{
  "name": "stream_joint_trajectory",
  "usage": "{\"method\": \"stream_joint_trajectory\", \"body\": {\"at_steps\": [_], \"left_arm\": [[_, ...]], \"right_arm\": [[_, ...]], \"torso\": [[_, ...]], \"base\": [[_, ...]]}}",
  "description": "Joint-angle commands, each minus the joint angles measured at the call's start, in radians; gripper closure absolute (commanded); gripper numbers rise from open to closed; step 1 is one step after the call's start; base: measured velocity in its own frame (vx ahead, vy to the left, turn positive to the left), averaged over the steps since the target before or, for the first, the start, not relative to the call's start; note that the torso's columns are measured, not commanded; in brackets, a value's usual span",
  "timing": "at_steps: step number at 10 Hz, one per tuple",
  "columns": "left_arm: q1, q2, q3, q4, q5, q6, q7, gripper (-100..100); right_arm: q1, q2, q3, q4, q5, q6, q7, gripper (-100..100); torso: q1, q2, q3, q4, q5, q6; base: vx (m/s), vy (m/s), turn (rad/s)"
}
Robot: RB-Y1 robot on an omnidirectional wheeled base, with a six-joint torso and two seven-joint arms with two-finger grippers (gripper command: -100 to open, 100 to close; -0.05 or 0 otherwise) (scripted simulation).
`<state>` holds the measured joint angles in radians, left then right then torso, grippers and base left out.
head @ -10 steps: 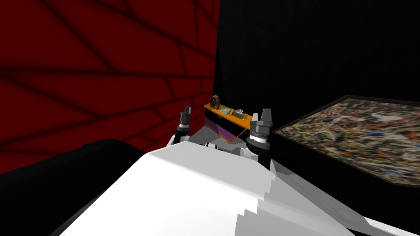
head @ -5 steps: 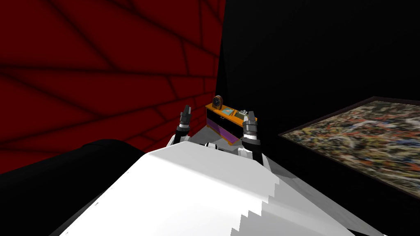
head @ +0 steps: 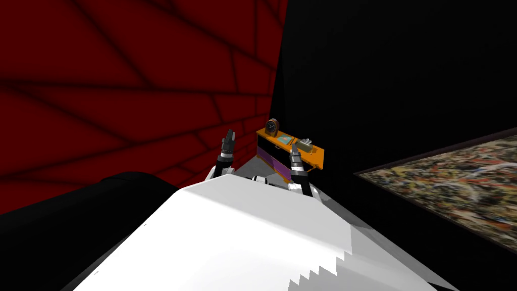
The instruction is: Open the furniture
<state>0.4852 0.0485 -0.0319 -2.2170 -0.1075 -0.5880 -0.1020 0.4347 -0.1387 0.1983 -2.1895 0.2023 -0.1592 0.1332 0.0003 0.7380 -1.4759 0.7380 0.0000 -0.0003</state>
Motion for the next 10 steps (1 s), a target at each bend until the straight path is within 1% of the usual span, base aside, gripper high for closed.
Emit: {"method": "stream_joint_trajectory", "body": {"at_steps": [1, 2, 3, 4, 6, 7, 8, 9, 10], "left_arm": [[0.000, 0.000, 0.000, 0.000, 0.000, 0.000, 0.000, 0], [0.000, 0.000, 0.000, 0.000, 0.000, 0.000, 0.000, 0], [0.000, 0.000, 0.000, 0.000, 0.000, 0.000, 0.000, 0], [0.000, 0.000, 0.000, 0.000, 0.000, 0.000, 0.000, 0], [0.000, 0.000, 0.000, 0.000, 0.000, 0.000, 0.000, 0], [0.000, 0.000, 0.000, 0.000, 0.000, 0.000, 0.000, 0], [0.000, 0.000, 0.000, 0.000, 0.000, 0.000, 0.000, 0], [0.000, 0.000, 0.000, 0.000, 0.000, 0.000, 0.000, 0], [0.000, 0.000, 0.000, 0.000, 0.000, 0.000, 0.000, 0]], "right_arm": [[-0.015, -0.023, -0.002, 0.003, 0.000, 0.070, -0.015, -100], [-0.022, -0.037, 0.025, 0.041, 0.019, 0.098, -0.022, -100], [-0.022, -0.037, 0.025, 0.041, 0.019, 0.129, -0.022, -100], [-0.029, -0.052, 0.052, 0.081, 0.040, 0.160, -0.030, -100], [-0.029, -0.052, 0.052, 0.081, 0.040, 0.201, -0.030, -100], [-0.037, -0.067, 0.081, 0.123, 0.062, 0.231, -0.038, -100], [-0.037, -0.067, 0.081, 0.123, 0.062, 0.268, -0.038, -100], [-0.037, -0.067, 0.081, 0.123, 0.062, 0.271, -0.038, -100], [-0.046, -0.081, 0.111, 0.166, 0.084, 0.308, -0.046, -100]], "torso": [[0.000, 0.000, 0.000, 0.000, 0.000, 0.001], [-0.002, 0.002, 0.001, 0.000, 0.000, 0.001], [0.000, 0.000, 0.000, 0.000, 0.000, 0.000], [0.000, -0.001, 0.000, 0.000, 0.000, 0.001], [0.000, -0.001, -0.001, 0.000, 0.000, 0.001], [-0.001, 0.002, 0.001, 0.000, 0.000, 0.001], [0.000, 0.000, 0.000, 0.000, 0.000, 0.000], [0.000, 0.000, 0.000, 0.000, 0.000, 0.001], [-0.001, 0.001, 0.001, 0.000, 0.000, 0.001]], "base": [[0.023, 0.024, -0.019], [0.036, 0.044, 0.131], [0.051, 0.036, 0.079], [0.071, 0.039, 0.157], [0.046, 0.035, 0.023], [0.051, 0.047, 0.168], [0.051, 0.043, 0.087], [0.023, 0.020, -0.026], [0.051, 0.042, 0.196]]}}
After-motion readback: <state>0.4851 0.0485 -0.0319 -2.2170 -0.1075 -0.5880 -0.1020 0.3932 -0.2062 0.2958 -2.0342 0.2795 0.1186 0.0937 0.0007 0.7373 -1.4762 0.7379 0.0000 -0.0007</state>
